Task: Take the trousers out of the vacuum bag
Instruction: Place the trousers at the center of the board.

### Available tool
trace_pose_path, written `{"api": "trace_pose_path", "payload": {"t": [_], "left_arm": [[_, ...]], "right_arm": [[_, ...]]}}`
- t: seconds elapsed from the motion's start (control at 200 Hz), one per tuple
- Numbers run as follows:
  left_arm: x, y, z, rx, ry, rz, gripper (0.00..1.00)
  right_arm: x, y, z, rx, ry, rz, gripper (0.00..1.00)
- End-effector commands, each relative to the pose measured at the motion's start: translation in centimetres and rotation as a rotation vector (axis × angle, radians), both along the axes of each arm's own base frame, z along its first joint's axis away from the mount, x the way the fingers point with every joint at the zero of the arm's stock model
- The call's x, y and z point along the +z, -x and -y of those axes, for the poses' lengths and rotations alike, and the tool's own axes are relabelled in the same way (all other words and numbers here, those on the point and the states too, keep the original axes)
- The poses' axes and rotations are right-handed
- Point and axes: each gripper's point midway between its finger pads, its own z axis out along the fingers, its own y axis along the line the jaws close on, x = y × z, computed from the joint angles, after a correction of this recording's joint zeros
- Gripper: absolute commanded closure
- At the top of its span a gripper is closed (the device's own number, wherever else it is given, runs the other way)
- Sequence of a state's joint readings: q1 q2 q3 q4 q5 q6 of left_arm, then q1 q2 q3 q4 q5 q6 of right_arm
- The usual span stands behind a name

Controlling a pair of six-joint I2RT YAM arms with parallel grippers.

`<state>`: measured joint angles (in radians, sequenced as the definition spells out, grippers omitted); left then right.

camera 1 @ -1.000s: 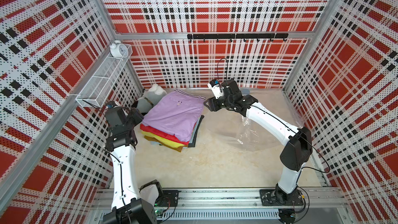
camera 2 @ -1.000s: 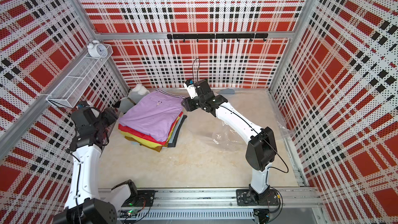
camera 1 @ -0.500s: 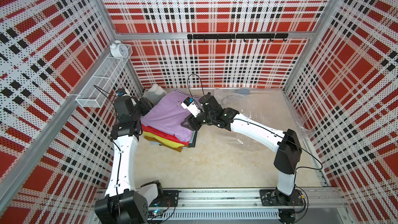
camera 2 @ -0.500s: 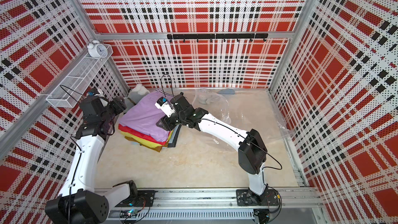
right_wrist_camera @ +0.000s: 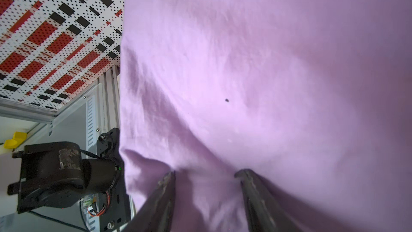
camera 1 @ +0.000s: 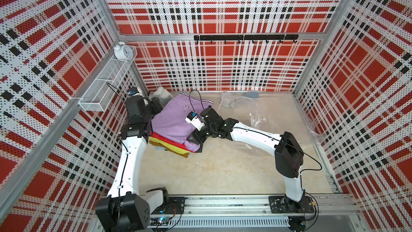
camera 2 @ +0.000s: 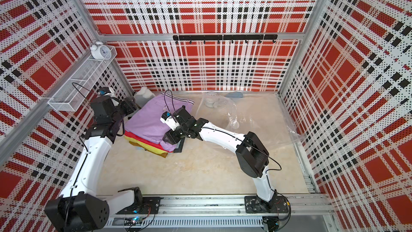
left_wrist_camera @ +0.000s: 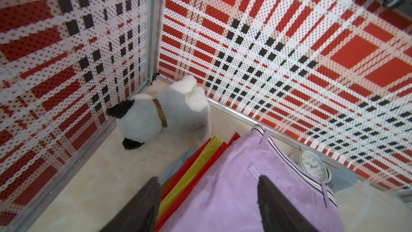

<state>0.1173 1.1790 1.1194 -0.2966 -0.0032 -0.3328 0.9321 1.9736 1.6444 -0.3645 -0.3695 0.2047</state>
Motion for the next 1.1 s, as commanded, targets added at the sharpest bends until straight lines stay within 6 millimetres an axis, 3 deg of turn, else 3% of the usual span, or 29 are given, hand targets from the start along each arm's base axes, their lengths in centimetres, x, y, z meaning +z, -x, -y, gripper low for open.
{"api": "trace_pose_path", "payload": {"t": [0.0, 0.11, 0.215, 0.486, 0.591, 0.676, 0.892, 1.012, 1.097], "left_arm": [[1.3, -0.8, 1.1, 0.017, -0.059, 0.028, 0.28], [0.6, -1.5, 2.8, -0.005, -0.054, 0.025, 0.27], [-0.6, -2.1, 3.4, -0.007, -0.048, 0.028, 0.26], [-2.8, -2.0, 2.7, 0.027, -0.095, 0.048, 0.22], [-2.8, -1.9, 2.9, -0.005, -0.134, 0.055, 0.20], [-2.7, -1.8, 3.2, -0.033, -0.162, 0.064, 0.17], [-0.9, -2.1, -0.4, 0.010, -0.173, 0.105, 0.13], [-0.4, -2.4, -3.1, -0.062, -0.086, 0.116, 0.07], [-1.8, -2.8, -5.1, -0.051, -0.079, 0.012, 0.06]], "right_arm": [[0.8, -0.8, 3.3, -0.051, 0.007, 0.003, 0.40], [4.7, -3.5, 7.3, -0.136, -0.103, 0.028, 0.27], [7.2, -6.0, 11.3, -0.236, -0.117, 0.087, 0.22], [12.8, -9.4, 19.8, -0.442, -0.162, 0.229, 0.19], [13.9, -10.2, 22.9, -0.524, -0.171, 0.262, 0.18], [14.5, -10.8, 25.7, -0.602, -0.161, 0.293, 0.11], [14.3, -12.2, 33.4, -0.821, -0.169, 0.313, 0.06], [13.5, -11.8, 34.2, -0.809, -0.171, 0.268, 0.04], [13.1, -11.8, 34.3, -0.812, -0.160, 0.257, 0.02]]}}
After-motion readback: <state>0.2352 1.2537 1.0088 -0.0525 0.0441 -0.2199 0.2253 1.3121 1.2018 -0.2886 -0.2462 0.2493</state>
